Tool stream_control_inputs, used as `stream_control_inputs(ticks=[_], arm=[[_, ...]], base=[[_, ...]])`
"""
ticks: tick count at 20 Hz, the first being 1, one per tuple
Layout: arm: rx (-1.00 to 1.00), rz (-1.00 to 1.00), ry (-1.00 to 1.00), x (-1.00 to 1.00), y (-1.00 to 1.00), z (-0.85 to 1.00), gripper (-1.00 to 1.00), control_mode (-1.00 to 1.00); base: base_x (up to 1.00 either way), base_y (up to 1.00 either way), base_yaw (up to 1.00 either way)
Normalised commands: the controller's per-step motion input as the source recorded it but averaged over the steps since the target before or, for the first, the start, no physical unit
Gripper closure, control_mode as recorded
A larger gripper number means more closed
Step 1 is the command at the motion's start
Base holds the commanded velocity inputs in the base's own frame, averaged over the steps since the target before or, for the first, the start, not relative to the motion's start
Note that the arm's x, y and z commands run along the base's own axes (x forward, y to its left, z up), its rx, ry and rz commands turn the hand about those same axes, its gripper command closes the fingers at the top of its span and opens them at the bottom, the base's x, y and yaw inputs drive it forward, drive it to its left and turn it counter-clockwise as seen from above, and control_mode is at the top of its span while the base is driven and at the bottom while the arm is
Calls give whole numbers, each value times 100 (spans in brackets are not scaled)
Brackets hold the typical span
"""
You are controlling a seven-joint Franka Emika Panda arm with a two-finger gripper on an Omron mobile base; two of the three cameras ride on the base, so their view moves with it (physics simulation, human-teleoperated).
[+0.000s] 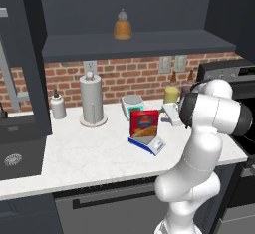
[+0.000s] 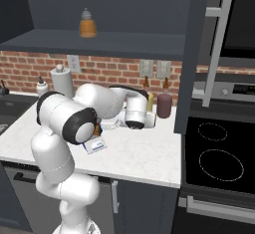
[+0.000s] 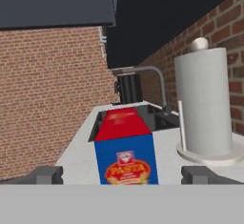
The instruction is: Pick the boxed food and place it on the digital scale for weighing, and close the cabinet.
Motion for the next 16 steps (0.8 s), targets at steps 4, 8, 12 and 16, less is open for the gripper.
stream_control_inputs(ticks=[4, 8, 12, 16], arm=[[0, 0, -1, -18, -27, 0, -100, -100], [0, 0, -10, -54, -28, 0, -100, -100], [0, -1, -38, -100, 0, 20, -100, -100], [0, -2, -49, -100, 0, 52, -100, -100]], base=[[0, 0, 0], [0, 0, 0], [0, 0, 0], [0, 0, 0]])
